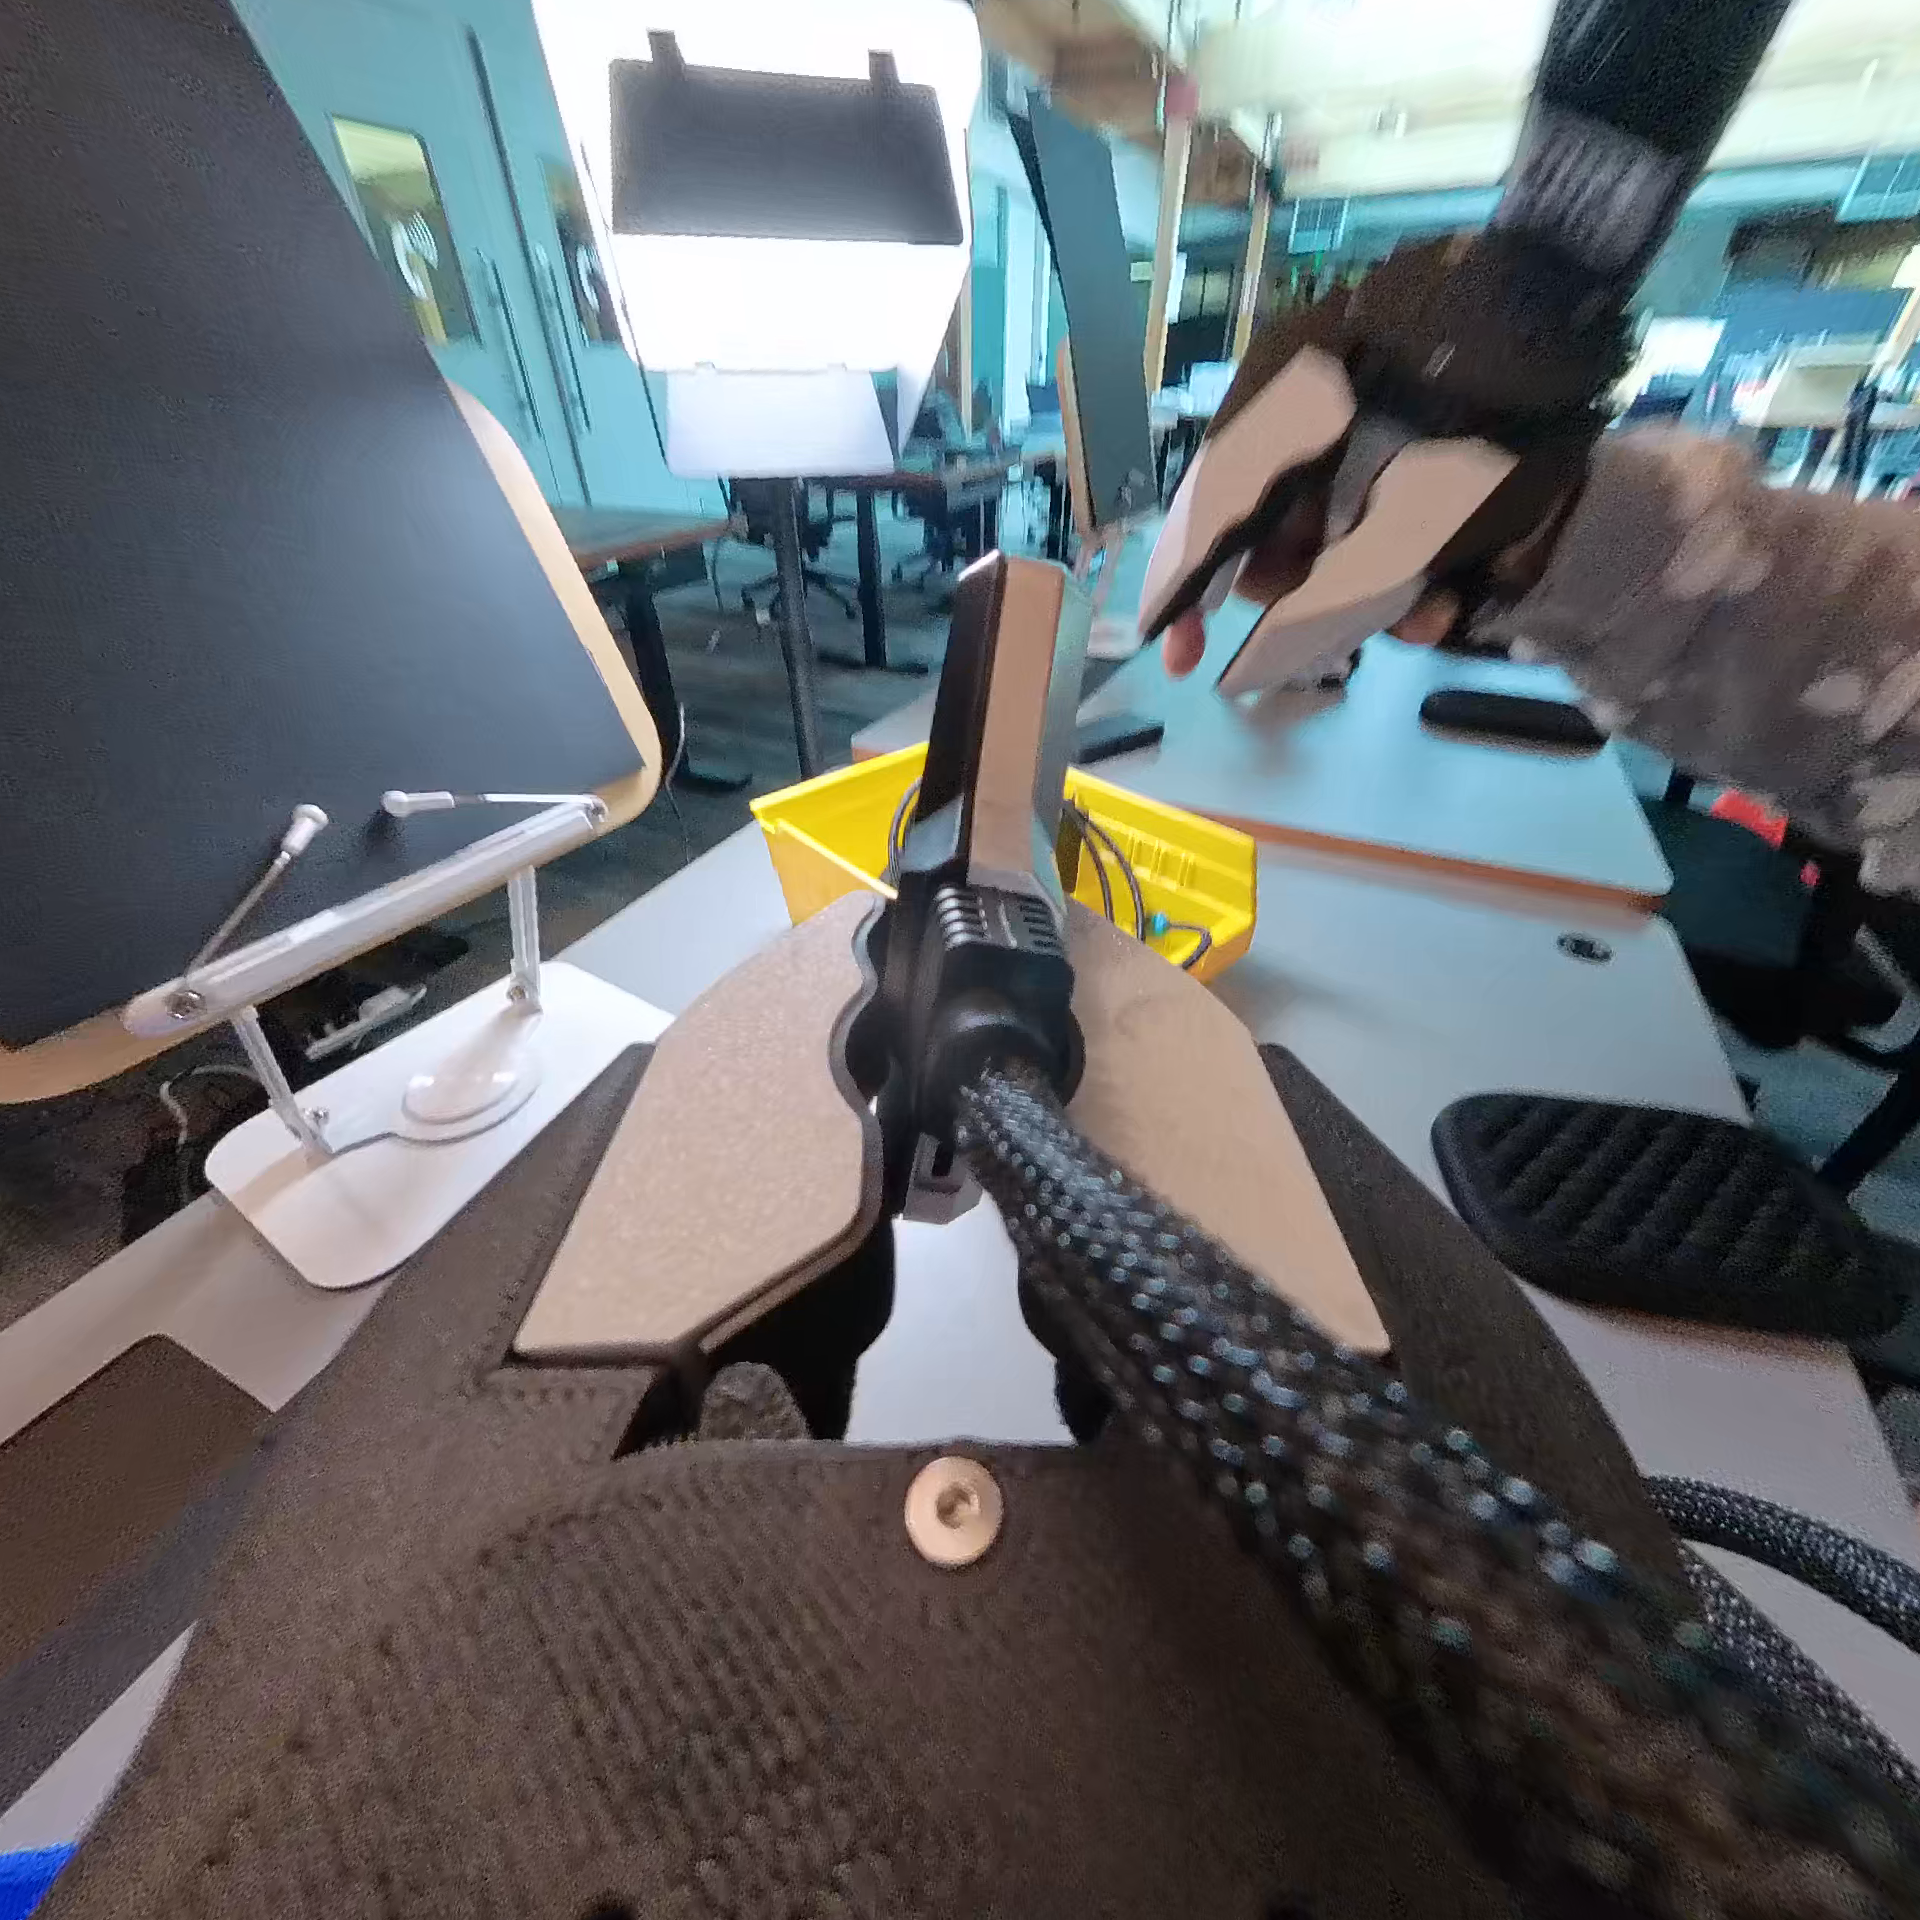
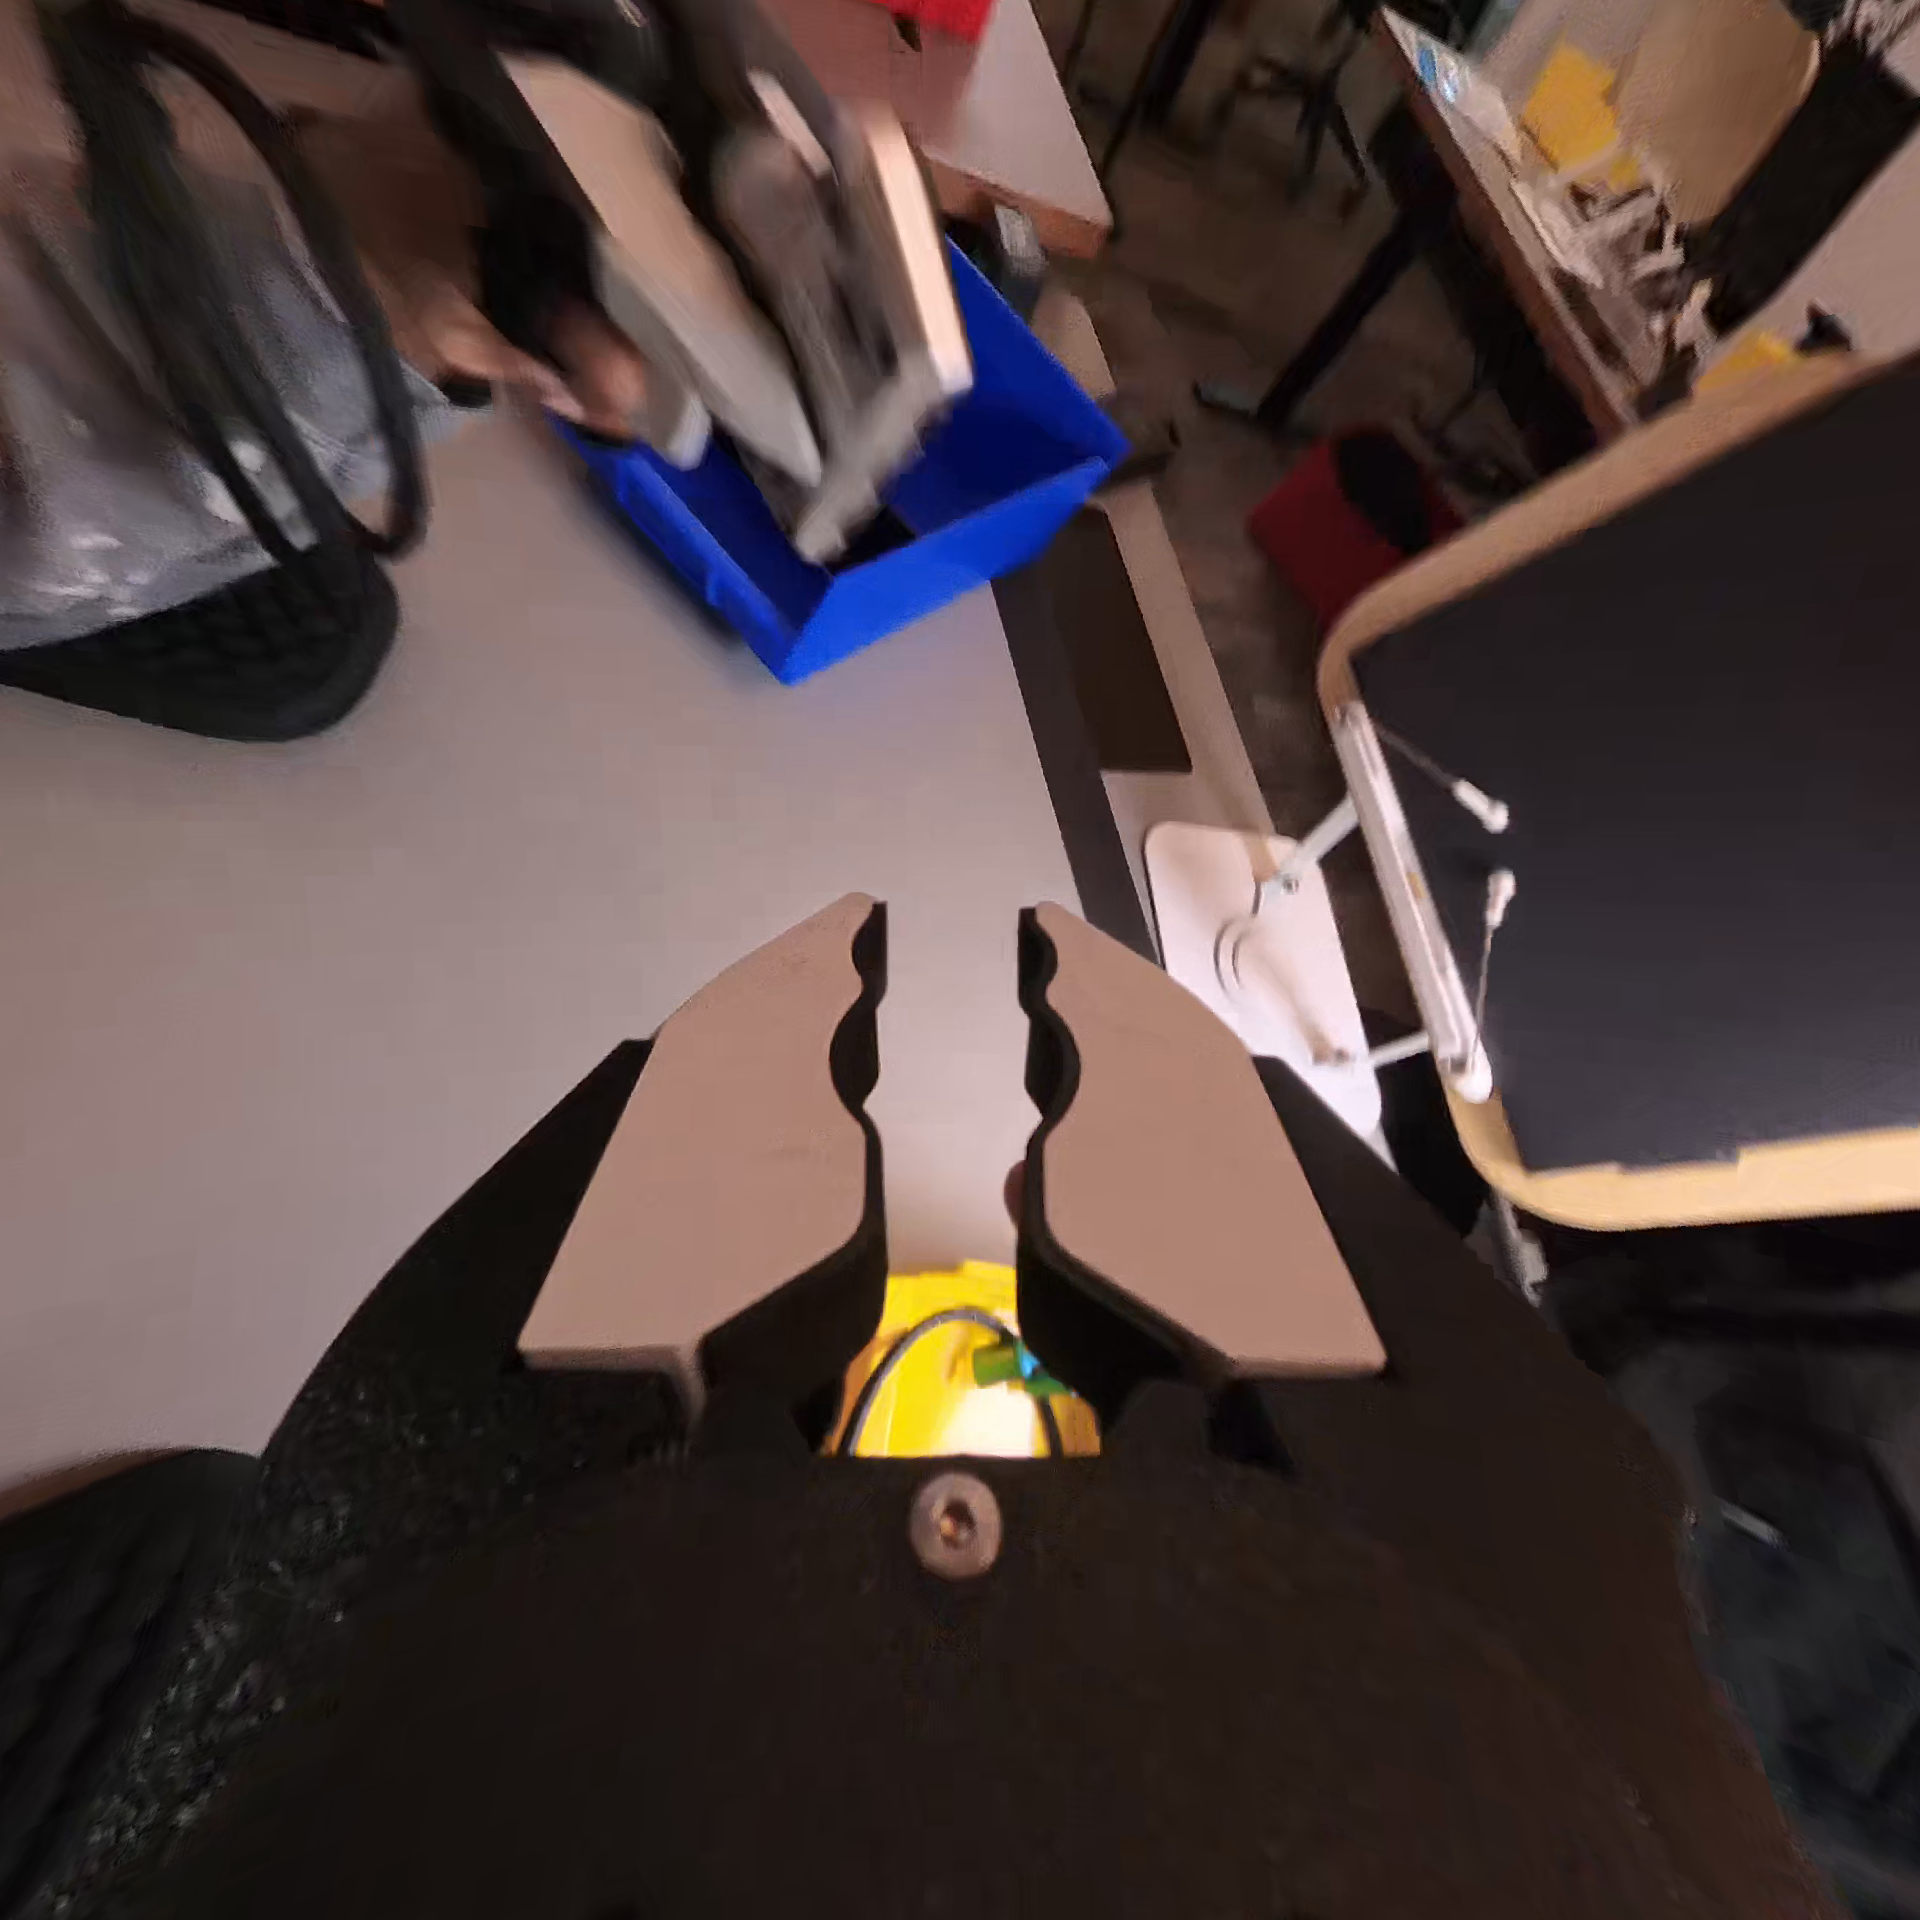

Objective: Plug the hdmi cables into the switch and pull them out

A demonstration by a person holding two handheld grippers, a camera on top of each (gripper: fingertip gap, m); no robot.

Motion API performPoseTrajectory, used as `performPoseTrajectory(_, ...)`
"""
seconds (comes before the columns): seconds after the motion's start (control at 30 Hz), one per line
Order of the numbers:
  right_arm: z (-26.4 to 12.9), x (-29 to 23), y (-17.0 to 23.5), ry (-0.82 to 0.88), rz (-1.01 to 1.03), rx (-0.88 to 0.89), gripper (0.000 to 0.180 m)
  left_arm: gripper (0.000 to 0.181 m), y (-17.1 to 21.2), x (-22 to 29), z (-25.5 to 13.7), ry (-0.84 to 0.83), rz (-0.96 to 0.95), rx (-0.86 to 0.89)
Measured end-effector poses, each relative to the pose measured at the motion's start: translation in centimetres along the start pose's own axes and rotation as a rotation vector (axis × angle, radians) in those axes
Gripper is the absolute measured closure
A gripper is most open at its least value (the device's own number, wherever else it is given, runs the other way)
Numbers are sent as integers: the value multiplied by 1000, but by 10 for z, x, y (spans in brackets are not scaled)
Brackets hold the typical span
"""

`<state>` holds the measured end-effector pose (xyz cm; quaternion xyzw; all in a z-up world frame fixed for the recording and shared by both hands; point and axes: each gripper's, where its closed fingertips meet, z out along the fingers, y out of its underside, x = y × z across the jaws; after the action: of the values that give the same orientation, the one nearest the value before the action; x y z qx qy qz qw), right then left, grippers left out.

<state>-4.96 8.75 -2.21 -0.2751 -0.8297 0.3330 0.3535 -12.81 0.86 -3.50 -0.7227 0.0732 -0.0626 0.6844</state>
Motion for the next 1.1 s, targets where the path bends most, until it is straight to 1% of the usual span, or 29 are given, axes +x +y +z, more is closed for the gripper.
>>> performPoseTrajectory(0.07, 9, -16, -19, -22, -90, -21, 152, 156, 14, 8, 14, 12, 41, -72)
performPoseTrajectory(0.13, 22, -26, -26, -33, -161, -70, 146, 156, 26, 21, 28, 45, 93, -133)
performPoseTrajectory(0.23, 42, -35, -23, -65, -230, -163, 138, 156, 43, 42, 45, 97, 162, -220)
performPoseTrajectory(0.33, 60, -51, -18, -151, -272, -240, 136, 156, 60, 57, 56, 128, 217, -307)
performPoseTrajectory(0.43, 70, -68, -19, -232, -289, -267, 143, 156, 72, 65, 62, 142, 261, -367)
performPoseTrajectory(0.53, 74, -73, -17, -252, -317, -283, 163, 156, 78, 65, 63, 138, 278, -396)
performPoseTrajectory(0.57, 75, -73, -17, -256, -310, -277, 166, 156, 78, 64, 62, 136, 273, -399)
performPoseTrajectory(0.63, 75, -73, -20, -254, -302, -255, 166, 157, 77, 65, 60, 153, 270, -392)
performPoseTrajectory(0.77, 63, -68, -34, -220, -278, -169, 166, 156, 60, 64, 56, 146, 298, -289)
performPoseTrajectory(0.87, 44, -50, -39, -186, -215, -118, 166, 147, 48, 48, 45, 100, 280, -220)
performPoseTrajectory(0.97, 18, -25, -38, -125, -145, -80, 166, 145, 45, 20, 33, 74, 195, -144)
performPoseTrajectory(1.1, -23, 23, -26, 37, -73, -72, 166, 145, 67, -35, 18, 5, -19, -113)
